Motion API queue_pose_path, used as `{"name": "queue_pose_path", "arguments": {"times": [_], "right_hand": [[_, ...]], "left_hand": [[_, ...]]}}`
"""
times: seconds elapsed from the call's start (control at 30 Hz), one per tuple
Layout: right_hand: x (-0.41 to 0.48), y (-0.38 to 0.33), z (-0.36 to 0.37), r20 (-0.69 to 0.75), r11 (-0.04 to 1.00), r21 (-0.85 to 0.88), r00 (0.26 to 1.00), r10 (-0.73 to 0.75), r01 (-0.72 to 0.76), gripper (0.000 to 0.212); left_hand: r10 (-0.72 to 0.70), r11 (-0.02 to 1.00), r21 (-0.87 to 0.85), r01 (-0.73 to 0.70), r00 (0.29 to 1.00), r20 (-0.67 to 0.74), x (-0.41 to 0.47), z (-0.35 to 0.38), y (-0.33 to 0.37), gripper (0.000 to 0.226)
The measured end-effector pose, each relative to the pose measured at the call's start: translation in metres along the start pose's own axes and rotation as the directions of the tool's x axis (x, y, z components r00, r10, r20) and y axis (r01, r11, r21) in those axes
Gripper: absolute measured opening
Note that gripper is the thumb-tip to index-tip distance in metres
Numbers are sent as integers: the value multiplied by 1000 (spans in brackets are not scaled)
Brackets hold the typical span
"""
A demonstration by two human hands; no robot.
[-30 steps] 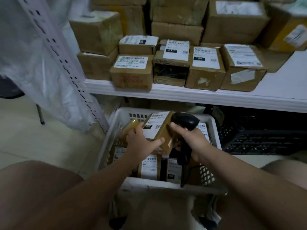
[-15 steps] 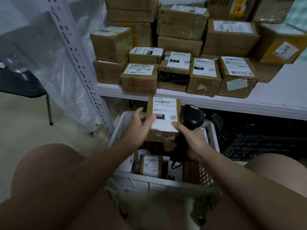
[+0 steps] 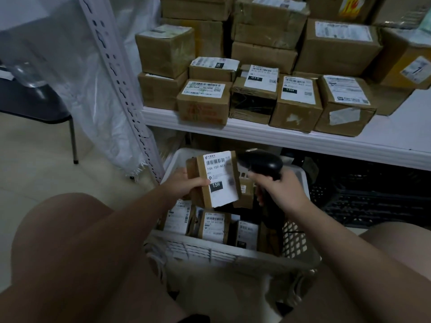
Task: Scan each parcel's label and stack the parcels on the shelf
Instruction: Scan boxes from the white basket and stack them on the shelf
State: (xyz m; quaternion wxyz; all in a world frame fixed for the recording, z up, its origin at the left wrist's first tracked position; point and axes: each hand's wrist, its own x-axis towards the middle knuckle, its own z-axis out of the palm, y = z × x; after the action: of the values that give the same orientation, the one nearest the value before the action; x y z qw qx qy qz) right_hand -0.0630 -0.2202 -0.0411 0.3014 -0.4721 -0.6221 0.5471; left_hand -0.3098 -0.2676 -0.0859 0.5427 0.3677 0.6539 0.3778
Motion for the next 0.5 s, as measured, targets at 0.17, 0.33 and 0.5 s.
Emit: {"name": "queue_pose_path", "arguments": {"times": [0.17, 0.33, 0.5], "right_hand": [[-8, 1, 6, 99, 992, -105, 993, -57, 68, 24], [-9, -1, 5, 112, 996, -51, 991, -71, 77, 22], [-9, 2, 5, 128, 999, -32, 991, -38, 42, 23]], "left_hand": [[18, 998, -61, -21, 999, -49, 2, -2, -6, 24], [31, 995, -85, -45, 988, -154, 5, -2, -6, 24], [37, 998, -46, -47, 979, -200, 6, -2, -8, 20]]}}
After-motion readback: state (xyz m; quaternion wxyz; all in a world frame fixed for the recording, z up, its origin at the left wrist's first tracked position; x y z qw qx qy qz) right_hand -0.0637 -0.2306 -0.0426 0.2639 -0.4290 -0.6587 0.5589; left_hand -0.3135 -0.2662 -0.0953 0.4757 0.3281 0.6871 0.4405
